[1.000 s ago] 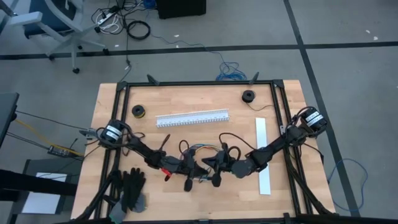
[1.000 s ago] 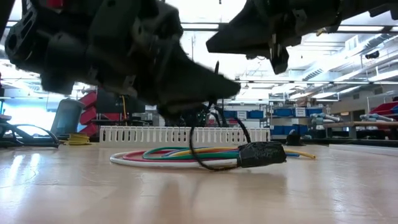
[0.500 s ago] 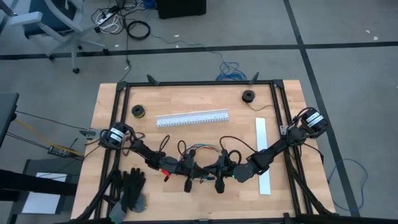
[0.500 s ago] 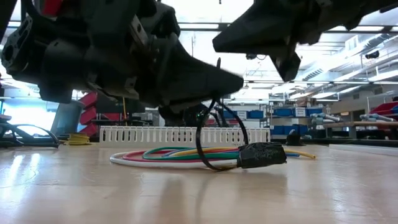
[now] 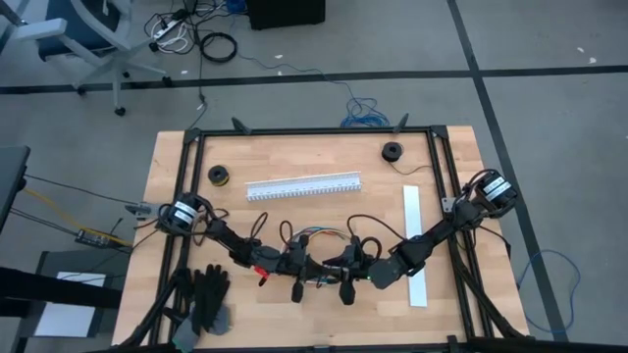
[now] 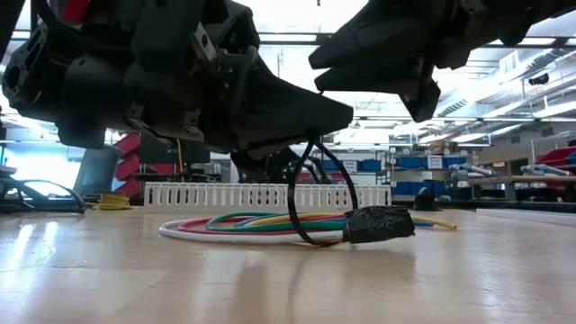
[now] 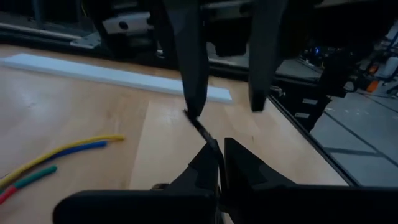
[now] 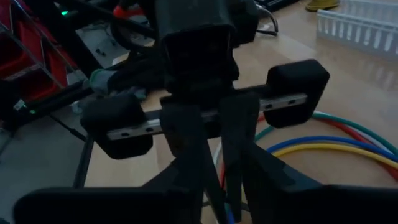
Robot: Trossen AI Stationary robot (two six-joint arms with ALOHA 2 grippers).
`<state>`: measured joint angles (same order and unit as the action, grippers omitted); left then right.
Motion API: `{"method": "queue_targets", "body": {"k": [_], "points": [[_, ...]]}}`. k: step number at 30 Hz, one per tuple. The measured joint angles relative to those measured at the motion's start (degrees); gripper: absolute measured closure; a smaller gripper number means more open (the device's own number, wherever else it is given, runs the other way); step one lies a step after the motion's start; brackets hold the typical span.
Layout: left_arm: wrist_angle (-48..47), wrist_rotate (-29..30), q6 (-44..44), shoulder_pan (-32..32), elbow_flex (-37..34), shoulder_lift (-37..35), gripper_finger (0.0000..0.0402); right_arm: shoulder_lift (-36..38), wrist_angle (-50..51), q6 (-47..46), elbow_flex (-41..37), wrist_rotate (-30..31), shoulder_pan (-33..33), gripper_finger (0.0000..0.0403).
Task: Ziptie cables
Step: Insert zip tie on the cable wire
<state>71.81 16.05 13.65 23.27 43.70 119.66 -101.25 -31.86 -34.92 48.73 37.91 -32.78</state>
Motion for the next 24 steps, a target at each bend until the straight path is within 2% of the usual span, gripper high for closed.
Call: {"method": "queue_targets", "body": {"k": [3,5,8,12,18,24], "points": [[1.24,0.37,-1.28,0.00,0.02,0.00,0.0402,0.02,0.35,-0.04,0.02,1.81,-0.11,0.0298],[1.72,0.78,-1.60,0.00,-0.04,0.00,0.0402,0.02,0.79,0.01,0.02,5.07,-0.48,0.0294],[3.53,1.06,-1.62,-0.01,-0.86,-0.02,0.0402,0.02,1.35,0.02,0.02,8.90,-0.99,0.0294],[8.93,2.53,-1.64,0.00,-3.89,0.02,0.0402,0.02,2.09,-0.02,0.02,10.14,-1.65,0.0303],[12.60,2.83,-1.58,-0.02,-5.57,0.02,0.0402,0.04,1.08,0.02,0.02,9.56,-1.03,0.0309],[12.36,2.45,-3.28,-0.02,-4.28,0.02,0.0402,0.04,0.44,-0.04,0.02,4.12,1.19,0.0303]]}}
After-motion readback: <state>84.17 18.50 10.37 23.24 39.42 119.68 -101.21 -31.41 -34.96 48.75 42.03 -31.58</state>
